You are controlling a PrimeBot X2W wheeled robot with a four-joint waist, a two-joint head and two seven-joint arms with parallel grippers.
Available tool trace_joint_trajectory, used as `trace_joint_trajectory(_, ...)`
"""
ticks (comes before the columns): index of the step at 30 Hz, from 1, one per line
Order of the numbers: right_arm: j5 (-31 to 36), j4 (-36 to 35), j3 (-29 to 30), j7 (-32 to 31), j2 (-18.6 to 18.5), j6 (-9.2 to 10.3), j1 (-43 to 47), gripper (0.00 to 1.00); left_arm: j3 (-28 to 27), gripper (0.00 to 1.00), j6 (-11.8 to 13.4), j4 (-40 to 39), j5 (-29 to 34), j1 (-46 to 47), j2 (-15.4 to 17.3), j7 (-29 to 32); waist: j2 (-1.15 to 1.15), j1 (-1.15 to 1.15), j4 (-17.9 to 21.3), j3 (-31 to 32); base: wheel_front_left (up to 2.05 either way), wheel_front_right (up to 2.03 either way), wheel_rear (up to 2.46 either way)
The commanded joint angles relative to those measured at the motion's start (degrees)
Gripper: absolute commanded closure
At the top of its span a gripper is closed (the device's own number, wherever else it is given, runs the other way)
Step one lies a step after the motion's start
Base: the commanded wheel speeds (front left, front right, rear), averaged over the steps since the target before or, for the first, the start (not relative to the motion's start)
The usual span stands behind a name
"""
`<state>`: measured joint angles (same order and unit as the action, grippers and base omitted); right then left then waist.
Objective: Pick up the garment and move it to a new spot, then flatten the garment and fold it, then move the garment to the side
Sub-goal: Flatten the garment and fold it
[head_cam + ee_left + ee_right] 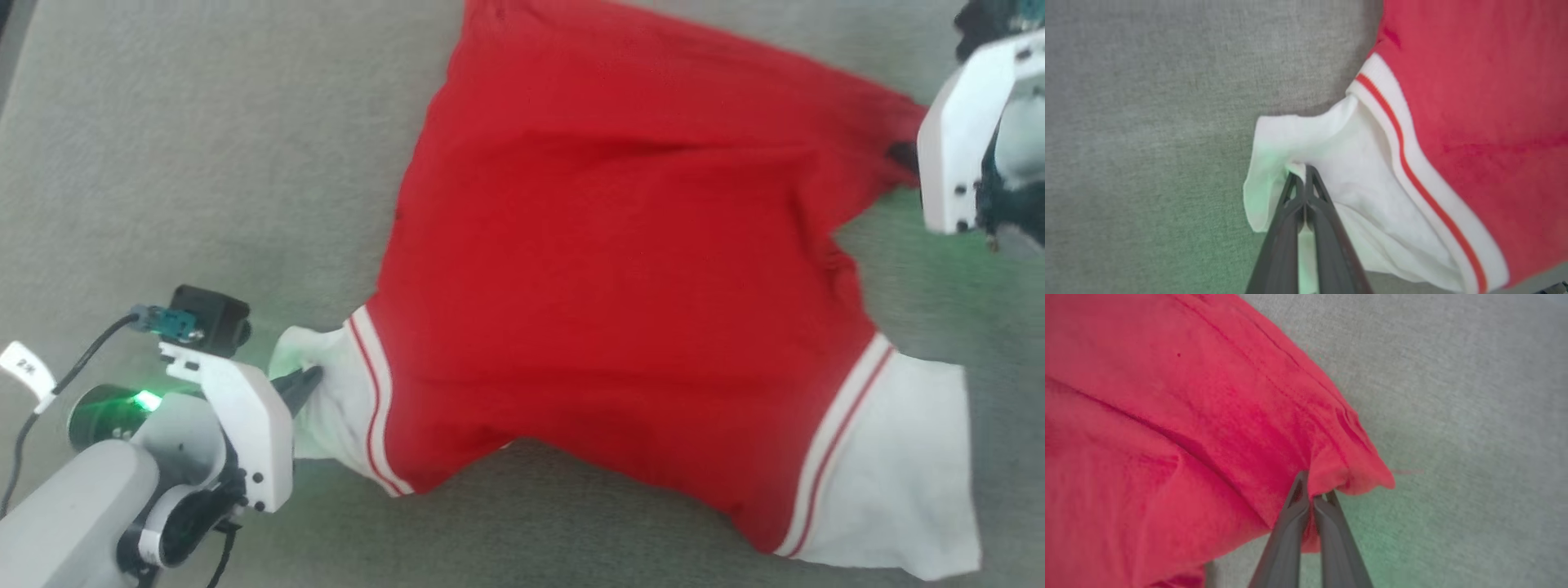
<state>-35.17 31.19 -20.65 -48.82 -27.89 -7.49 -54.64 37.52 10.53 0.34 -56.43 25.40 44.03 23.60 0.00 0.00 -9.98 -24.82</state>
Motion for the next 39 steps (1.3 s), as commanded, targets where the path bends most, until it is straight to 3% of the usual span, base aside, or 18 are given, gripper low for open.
trace_joint_trajectory(1,-1.8,-3.0,-0.4,0.6,-0.8,0.0,2.9,1.0,-0.3,1.0,0.5,-0.2,-0.3,-1.1,0.3,0.1,0.0,0.0,2.8,2.4,0.0,0.0,0.0)
trace_joint_trajectory(7,-5.8,-14.0,1.3,1.1,-3.5,0.0,14.2,1.0,-1.3,1.0,1.7,-1.8,-1.1,-3.0,2.3,0.2,0.0,0.0,5.7,4.2,0.0,0.0,0.0)
trace_joint_trajectory(14,-5.9,-24.3,7.3,-0.8,-3.4,0.0,29.2,1.0,-1.7,1.0,2.5,-3.2,-1.8,-4.4,3.6,0.3,0.0,0.0,7.5,5.3,0.0,0.0,0.0)
trace_joint_trajectory(21,-3.9,-28.9,14.4,-1.2,1.2,0.0,42.0,1.0,-1.8,1.0,2.5,-3.8,-1.9,-4.7,3.9,0.1,0.0,0.0,8.0,5.3,0.0,0.0,0.0)
trace_joint_trajectory(27,-0.1,-25.3,16.0,1.6,5.1,0.06,45.4,1.0,-1.7,1.0,2.1,-3.3,-2.2,-4.5,3.5,-0.1,0.0,0.0,8.1,5.0,0.0,0.0,0.0)
trace_joint_trajectory(29,1.0,-23.5,15.6,2.6,6.5,0.06,45.7,0.56,-1.7,1.0,1.8,-3.1,-2.3,-4.5,3.3,-0.2,0.0,0.0,8.1,4.9,0.0,0.0,0.0)
trace_joint_trajectory(30,1.5,-23.0,16.0,3.3,7.0,0.07,45.6,0.0,-1.6,1.0,1.8,-3.0,-2.4,-4.4,3.3,-0.3,0.0,0.0,8.1,4.9,0.0,0.0,0.0)
trace_joint_trajectory(34,2.5,-23.6,16.7,5.0,7.1,0.33,44.8,0.0,-1.4,1.0,1.3,-2.6,-2.4,-4.3,3.1,-0.4,0.0,0.0,7.9,5.1,0.0,0.0,0.0)
trace_joint_trajectory(39,3.1,-31.6,18.9,5.7,6.1,0.11,43.9,0.0,-1.2,1.0,1.3,-2.3,-2.5,-4.7,2.7,-0.9,0.0,0.0,7.4,5.7,0.0,0.0,0.0)
